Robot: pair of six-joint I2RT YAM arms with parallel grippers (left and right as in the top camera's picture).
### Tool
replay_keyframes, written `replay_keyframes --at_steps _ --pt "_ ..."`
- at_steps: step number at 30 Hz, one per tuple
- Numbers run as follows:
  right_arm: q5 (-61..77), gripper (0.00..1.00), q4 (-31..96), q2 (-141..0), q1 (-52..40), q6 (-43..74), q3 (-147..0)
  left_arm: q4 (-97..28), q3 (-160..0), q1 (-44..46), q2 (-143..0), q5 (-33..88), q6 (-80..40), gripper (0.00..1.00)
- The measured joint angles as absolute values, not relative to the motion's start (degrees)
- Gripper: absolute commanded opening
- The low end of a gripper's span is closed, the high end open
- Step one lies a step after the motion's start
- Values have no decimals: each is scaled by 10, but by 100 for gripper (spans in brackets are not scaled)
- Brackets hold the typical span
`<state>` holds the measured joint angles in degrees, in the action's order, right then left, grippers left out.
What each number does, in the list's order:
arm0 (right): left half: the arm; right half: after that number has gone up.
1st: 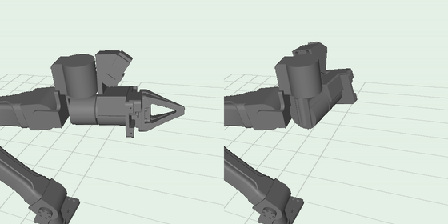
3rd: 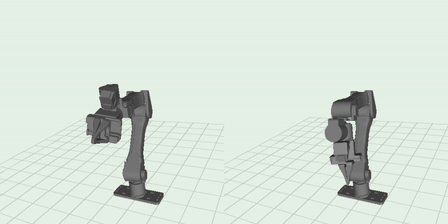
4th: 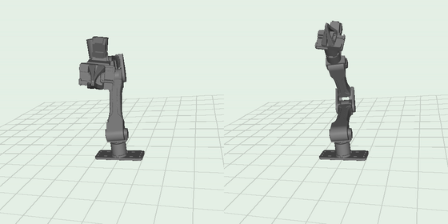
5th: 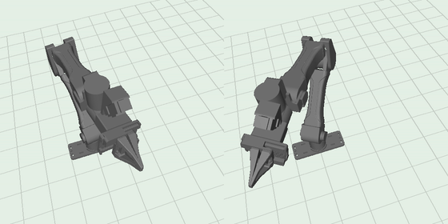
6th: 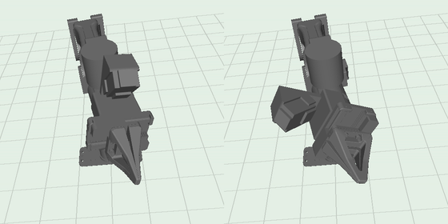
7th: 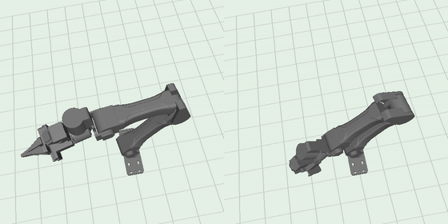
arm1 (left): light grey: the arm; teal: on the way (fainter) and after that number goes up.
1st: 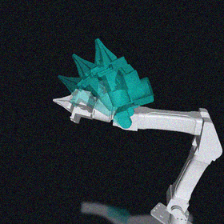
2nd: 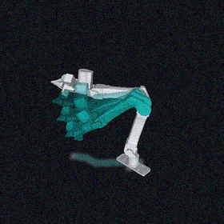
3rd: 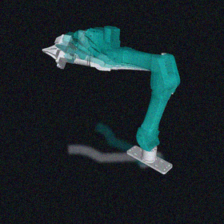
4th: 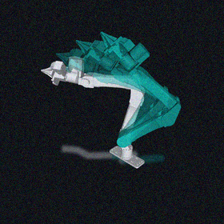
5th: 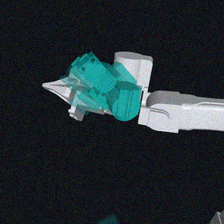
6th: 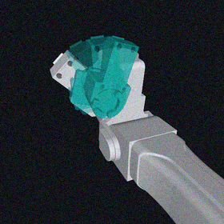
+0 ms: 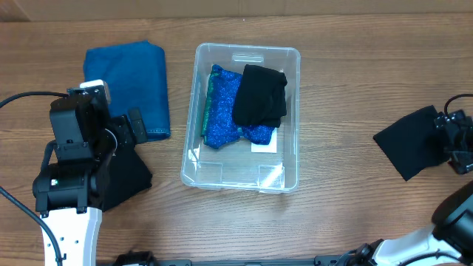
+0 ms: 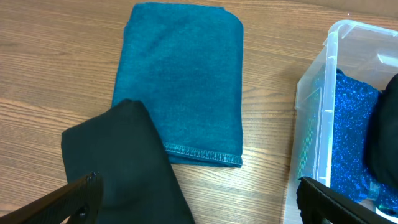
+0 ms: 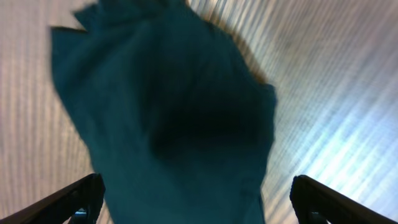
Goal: Pack container
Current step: 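Grasp the remaining black cloth on the right with the right gripper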
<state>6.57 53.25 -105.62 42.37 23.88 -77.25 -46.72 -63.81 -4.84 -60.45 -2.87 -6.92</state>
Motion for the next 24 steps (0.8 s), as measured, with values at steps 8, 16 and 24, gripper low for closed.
replay_keyframes --at_steps 8,16,24 --pt "98 100 496 -1128 427 206 -772 -467 -638 -48 -604 -29 -69 100" --pt "100 97 494 -1149 427 199 -774 -467 -638 -48 -604 -29 -69 100" --pt "212 32 471 -1168 429 146 -778 -467 -638 -48 -604 -29 -69 100"
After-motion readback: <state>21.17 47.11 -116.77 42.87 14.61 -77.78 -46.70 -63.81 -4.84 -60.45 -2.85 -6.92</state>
